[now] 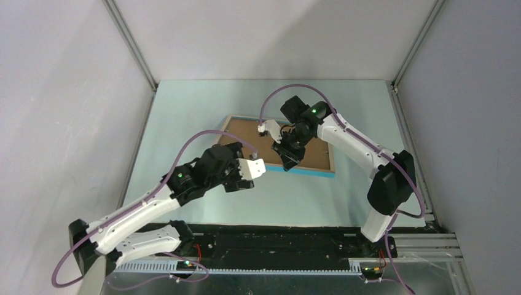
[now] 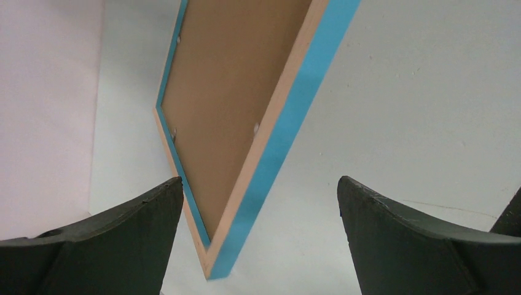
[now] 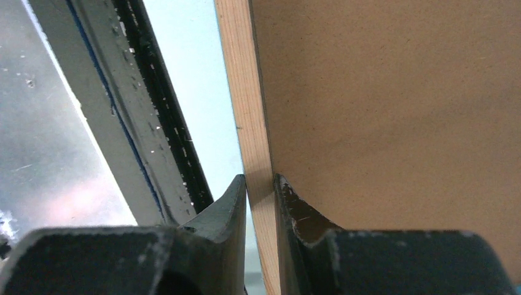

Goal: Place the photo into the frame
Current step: Turn over the photo frame at the center of the board.

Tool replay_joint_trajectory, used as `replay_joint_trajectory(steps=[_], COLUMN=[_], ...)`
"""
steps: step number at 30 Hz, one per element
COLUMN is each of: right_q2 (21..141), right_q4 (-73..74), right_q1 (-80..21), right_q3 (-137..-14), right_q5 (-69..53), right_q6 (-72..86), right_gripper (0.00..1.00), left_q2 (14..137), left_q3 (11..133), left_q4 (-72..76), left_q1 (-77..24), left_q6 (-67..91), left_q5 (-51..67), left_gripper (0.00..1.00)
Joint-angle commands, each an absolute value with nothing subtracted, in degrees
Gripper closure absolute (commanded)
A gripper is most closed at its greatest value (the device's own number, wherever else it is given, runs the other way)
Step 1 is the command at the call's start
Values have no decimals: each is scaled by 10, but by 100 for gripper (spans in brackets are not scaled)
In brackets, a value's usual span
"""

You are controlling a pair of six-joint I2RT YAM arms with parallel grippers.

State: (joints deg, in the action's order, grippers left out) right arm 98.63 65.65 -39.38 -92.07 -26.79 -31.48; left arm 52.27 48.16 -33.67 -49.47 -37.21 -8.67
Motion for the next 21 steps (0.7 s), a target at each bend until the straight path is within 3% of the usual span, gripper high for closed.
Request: replay_joint_trajectory(steps=[1,14,21], right_q2=[1002,1022,1014], right_q4=[724,801,810], right_q1=[-379,-335,-322], right_q3=[-984,-1074,-1073], right_q5=[-321,-373,-383], right_q6=[-315,-322,-327], right_gripper=[100,100,100], left_q2=[582,735,773], left_q3=[541,629,659], left_q4=[-322,-319,-319], left_q1=[-525,-542,-543], left_q6=[-422,-450,-459], left_q5=[-105,-111,-117], left_gripper=[1,18,39])
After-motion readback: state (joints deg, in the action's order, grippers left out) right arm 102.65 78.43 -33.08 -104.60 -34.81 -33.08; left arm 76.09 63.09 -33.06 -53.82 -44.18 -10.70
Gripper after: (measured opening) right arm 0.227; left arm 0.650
